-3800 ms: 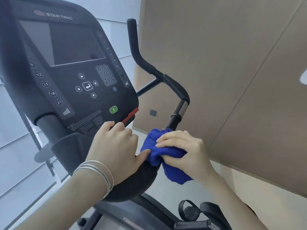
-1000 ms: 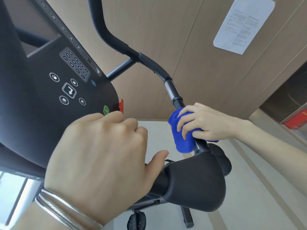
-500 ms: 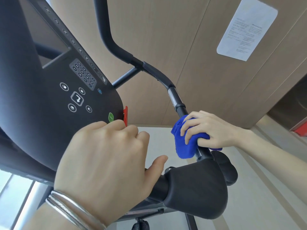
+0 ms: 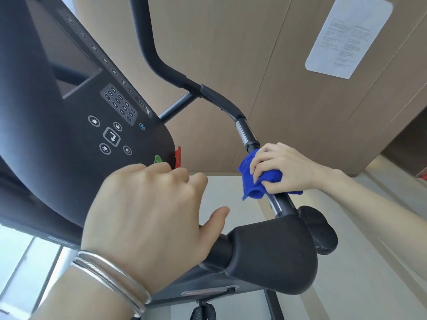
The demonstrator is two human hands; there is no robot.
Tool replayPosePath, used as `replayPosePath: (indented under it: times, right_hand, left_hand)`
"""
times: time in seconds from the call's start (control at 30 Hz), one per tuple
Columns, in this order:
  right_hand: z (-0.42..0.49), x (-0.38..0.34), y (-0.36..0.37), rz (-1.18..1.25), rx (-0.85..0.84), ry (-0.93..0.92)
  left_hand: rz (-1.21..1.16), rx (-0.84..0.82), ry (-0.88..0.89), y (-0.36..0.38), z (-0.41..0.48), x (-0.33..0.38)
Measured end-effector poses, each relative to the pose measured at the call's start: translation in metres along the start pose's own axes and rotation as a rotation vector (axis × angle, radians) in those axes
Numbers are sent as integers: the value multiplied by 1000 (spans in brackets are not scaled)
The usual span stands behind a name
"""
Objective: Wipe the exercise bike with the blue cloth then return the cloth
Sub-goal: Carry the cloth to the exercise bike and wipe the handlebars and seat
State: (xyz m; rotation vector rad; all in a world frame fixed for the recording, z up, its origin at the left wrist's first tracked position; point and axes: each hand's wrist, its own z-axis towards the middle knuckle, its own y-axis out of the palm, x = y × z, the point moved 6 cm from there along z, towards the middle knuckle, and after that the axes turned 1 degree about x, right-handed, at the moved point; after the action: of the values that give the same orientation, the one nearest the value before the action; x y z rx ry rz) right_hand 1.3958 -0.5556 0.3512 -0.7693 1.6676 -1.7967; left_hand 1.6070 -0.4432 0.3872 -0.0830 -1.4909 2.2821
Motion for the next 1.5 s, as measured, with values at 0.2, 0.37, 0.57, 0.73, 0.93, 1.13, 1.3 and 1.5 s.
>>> replayPosePath:
  times: [0.2, 0.37, 0.57, 0.73, 0.93, 1.13, 1.3, 1.5]
  right_hand:
    - [-13, -18, 0, -81, 9, -90]
    - [5, -7, 4, -178, 1, -53]
    - [49, 45, 7, -173, -48, 127]
    - [91, 82, 14, -346, -28, 128]
    - [124, 123, 11, -284, 0, 328]
    - [147, 124, 12, -405, -135, 438]
    - [133, 95, 19, -516, -275, 261]
    - [102, 53, 20, -531, -316, 143]
  left_hand:
    - [216, -14, 8, -1, -3, -6]
    - [268, -39, 7, 0, -1, -6]
    - [287, 14, 14, -2, -7, -3]
    - [297, 62, -9, -3, -10, -2]
    - [324, 63, -32, -2, -10, -4]
    - [349, 53, -47, -5, -8, -1]
    - [339, 51, -53, -8, -7, 0]
    - [345, 65, -30, -10, -7, 1]
